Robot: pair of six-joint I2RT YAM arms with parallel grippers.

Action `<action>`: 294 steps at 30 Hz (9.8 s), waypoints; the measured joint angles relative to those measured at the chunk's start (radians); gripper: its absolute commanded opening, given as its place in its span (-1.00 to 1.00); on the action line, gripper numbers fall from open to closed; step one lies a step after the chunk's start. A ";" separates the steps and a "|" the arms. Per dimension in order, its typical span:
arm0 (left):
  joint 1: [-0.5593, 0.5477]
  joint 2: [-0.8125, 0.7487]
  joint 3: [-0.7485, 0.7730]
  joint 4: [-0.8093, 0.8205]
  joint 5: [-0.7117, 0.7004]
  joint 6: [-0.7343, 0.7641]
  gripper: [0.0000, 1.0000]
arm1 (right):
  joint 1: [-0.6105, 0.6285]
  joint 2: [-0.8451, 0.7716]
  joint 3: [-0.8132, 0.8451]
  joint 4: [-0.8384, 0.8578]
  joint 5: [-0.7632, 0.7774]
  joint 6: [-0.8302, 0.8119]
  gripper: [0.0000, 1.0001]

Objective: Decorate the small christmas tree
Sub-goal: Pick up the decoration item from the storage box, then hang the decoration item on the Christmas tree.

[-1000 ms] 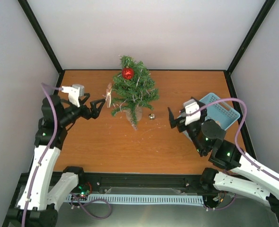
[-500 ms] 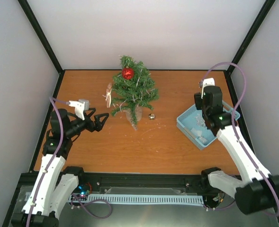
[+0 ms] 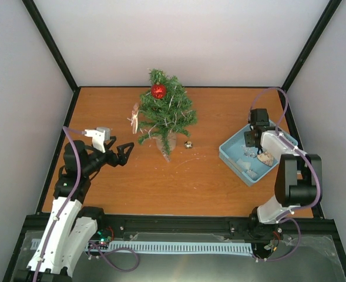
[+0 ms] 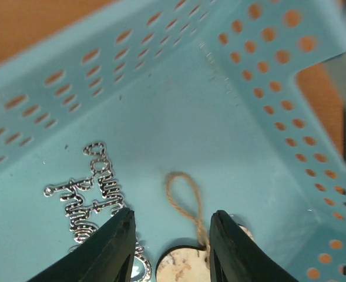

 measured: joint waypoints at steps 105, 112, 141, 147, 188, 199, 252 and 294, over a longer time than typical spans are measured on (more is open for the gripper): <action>-0.388 0.189 0.194 0.397 0.444 -0.116 0.24 | 0.754 -0.513 0.236 0.210 -0.698 0.232 -0.94; -0.554 0.233 0.195 0.420 0.339 -0.077 0.48 | 0.935 -0.508 0.181 0.385 -0.635 0.320 -0.94; -0.604 0.121 0.151 0.441 0.015 0.083 0.30 | 1.114 -0.431 0.126 0.729 -0.258 0.415 -0.94; -0.606 0.109 0.151 0.418 -0.027 0.095 -0.12 | 1.115 -0.431 0.126 0.730 -0.227 0.408 -0.94; -0.607 0.119 0.156 0.459 0.042 0.106 0.16 | 1.119 -0.430 0.155 0.729 -0.401 0.339 -0.94; -0.607 0.040 0.101 0.491 0.217 0.059 0.30 | 1.121 -0.515 0.195 0.514 -0.501 0.076 -0.94; -0.608 0.167 0.183 0.421 -0.088 0.067 0.61 | 1.167 -0.393 0.074 0.934 -0.016 0.323 -0.94; -0.608 0.192 0.183 0.494 -0.202 0.235 -0.99 | 1.221 -0.321 0.035 1.125 0.159 0.395 -0.94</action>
